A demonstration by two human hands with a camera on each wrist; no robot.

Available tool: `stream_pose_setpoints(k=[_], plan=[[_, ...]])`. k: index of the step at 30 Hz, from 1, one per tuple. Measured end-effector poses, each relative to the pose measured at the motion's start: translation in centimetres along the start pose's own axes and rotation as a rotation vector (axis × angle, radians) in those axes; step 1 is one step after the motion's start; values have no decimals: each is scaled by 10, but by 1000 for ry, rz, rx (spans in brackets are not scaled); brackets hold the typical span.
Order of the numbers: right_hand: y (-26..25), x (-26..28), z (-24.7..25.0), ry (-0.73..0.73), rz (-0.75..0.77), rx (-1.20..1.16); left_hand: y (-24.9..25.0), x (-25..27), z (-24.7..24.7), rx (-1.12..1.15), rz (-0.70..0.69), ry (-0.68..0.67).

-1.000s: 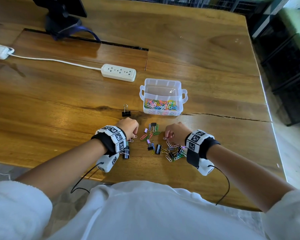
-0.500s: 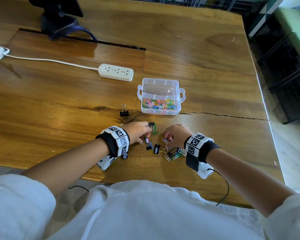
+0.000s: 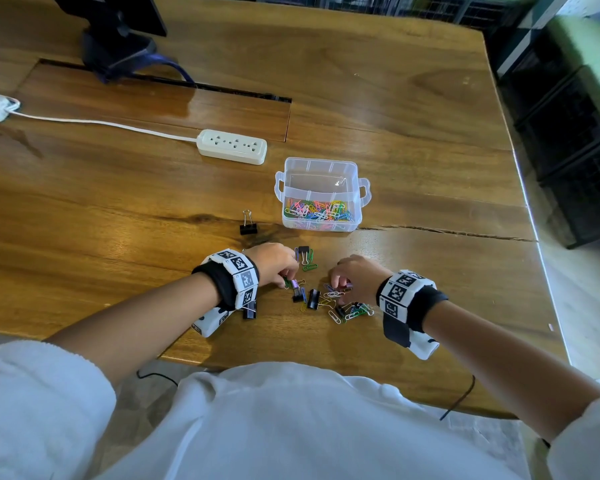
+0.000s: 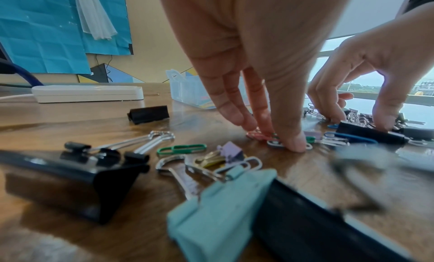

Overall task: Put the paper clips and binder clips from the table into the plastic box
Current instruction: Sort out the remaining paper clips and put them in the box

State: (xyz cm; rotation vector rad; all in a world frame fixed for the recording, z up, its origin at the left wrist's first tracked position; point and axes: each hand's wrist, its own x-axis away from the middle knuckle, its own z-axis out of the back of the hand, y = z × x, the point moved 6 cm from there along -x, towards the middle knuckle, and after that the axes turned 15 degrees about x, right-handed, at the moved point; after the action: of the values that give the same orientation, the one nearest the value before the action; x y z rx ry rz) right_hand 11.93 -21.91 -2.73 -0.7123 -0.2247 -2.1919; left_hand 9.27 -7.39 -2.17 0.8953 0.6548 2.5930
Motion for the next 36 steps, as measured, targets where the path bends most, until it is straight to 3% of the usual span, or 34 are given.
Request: stream_pose_setpoints(k=[6,14,21,27,30,33,36], plan=[[-3,4,2,-1,9,10,0,0,0,54,-7,30],[-14,9,-4,-9,59,206,-2,0,-3,-26,-21,23],[-19,14,-11,36,128,279,10,-5,-5,-389,-73,-146],[-21,17,-10,12,114,249,13,-5,-11,-520,-83,-163],[-16,13,-13,-10,83,141,13,-8,-9,-496,-85,-152],[-5,8,-10,35,-8,-28,9,-11,0,-372,4,-130],[8,2,5,86,-110,-185,6,-11,20,-103,35,49]])
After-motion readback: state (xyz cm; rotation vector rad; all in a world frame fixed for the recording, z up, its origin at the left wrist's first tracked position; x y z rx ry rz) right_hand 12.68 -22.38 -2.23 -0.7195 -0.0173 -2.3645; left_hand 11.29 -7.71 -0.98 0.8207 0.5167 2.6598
